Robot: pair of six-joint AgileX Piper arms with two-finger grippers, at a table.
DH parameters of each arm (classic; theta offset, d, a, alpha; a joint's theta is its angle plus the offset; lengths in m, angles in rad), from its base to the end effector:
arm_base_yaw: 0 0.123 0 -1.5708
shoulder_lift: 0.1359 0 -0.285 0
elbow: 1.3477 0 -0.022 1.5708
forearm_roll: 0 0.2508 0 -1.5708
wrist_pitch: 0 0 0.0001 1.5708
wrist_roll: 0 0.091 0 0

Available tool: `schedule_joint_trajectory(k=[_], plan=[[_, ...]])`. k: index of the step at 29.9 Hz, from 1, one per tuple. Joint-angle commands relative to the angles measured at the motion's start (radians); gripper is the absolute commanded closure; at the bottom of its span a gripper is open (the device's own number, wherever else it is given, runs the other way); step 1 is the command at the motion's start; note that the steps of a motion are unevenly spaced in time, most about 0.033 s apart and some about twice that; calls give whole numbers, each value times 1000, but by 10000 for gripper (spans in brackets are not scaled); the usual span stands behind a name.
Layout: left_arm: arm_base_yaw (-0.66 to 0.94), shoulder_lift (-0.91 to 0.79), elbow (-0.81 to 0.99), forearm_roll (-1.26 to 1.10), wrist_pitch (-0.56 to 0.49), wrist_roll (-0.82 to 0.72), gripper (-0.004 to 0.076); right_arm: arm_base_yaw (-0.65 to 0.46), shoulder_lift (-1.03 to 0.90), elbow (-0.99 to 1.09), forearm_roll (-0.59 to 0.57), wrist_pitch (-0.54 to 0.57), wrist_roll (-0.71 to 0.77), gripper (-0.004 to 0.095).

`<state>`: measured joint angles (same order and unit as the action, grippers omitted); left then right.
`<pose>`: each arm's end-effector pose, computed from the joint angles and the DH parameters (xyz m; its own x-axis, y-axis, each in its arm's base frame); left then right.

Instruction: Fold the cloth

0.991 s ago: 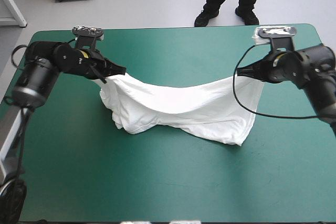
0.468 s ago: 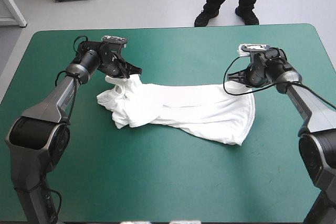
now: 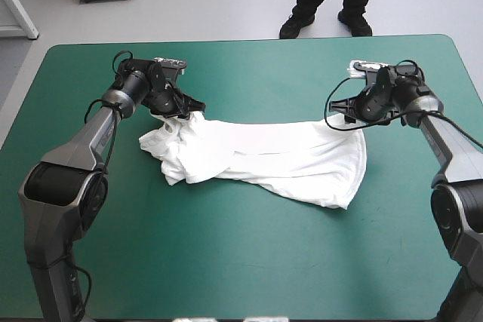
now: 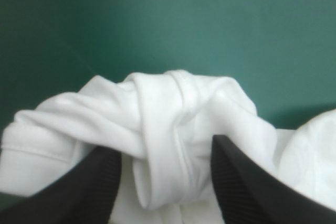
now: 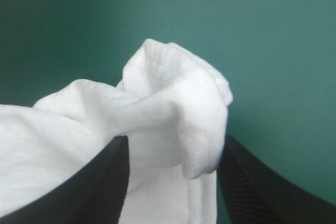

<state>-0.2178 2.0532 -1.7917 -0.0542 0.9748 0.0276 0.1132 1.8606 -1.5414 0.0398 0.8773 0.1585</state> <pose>0.4416 -0.1019 0.2504 -0.8912 0.1943 -0.4098 0.2313 0.9720 -0.0421 0.4044 0.0488 0.2648 -0.8976 0.0820 -0.4331 0.0384 0.9934 0.1084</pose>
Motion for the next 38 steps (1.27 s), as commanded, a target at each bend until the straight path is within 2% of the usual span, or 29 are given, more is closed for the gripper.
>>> schedule_joint_trajectory(k=[1,7,11,14,17,24,31,38], plan=[[1,-64,-100,-3,30,-9,222,-12,-56,-88,10,6,-21,323],[1,-64,-215,-1,110,-9,223,-12,-56,-173,4,117,-32,341],[1,-70,-259,1,256,-7,227,-12,-78,-180,6,226,-32,341],[1,-112,-256,42,311,-4,260,-12,-124,-180,13,271,-34,341],[1,-176,-251,80,314,-8,292,-12,-195,-178,13,295,-34,341],[1,-344,-184,80,314,-40,294,-12,-329,-173,18,371,-30,341],[1,-512,149,87,309,-99,294,-8,-428,-7,48,371,-30,341],[1,-543,333,48,197,-174,294,-8,-506,186,48,359,-30,343]])
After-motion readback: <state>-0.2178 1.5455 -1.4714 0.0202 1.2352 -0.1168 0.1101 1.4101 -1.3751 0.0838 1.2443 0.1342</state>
